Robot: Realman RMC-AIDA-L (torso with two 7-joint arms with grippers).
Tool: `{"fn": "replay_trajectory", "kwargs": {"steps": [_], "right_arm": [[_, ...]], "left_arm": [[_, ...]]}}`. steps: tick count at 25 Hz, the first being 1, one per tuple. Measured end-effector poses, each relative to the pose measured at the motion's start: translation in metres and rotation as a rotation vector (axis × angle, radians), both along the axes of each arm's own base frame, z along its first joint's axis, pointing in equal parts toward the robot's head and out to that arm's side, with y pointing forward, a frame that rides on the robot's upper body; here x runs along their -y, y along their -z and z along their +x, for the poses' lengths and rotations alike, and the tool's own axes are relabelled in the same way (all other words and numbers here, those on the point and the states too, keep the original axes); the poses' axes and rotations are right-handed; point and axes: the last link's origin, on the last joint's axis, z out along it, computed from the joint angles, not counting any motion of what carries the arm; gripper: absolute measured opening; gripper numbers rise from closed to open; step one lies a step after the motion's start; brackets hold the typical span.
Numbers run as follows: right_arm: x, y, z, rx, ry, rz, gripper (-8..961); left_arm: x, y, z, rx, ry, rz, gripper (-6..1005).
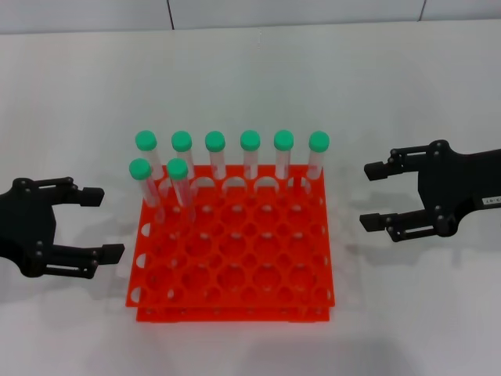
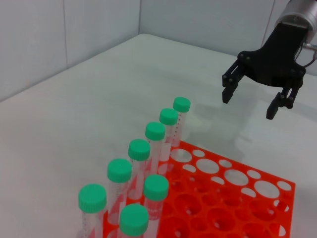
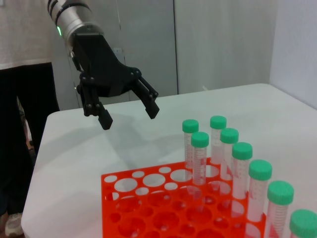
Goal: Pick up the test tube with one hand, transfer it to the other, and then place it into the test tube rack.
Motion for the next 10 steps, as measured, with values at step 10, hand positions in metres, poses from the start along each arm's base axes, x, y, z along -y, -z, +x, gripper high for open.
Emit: {"fn": "replay_trajectory", "kwargs": {"steps": [10], "right_arm": [[0.0005,0.0015,0.0008,0.005,0.001,-0.005,724]], "left_arm": [[-0.0021,-0.0007,-0.0002,-0.003,-0.004,0.016,893]]}}
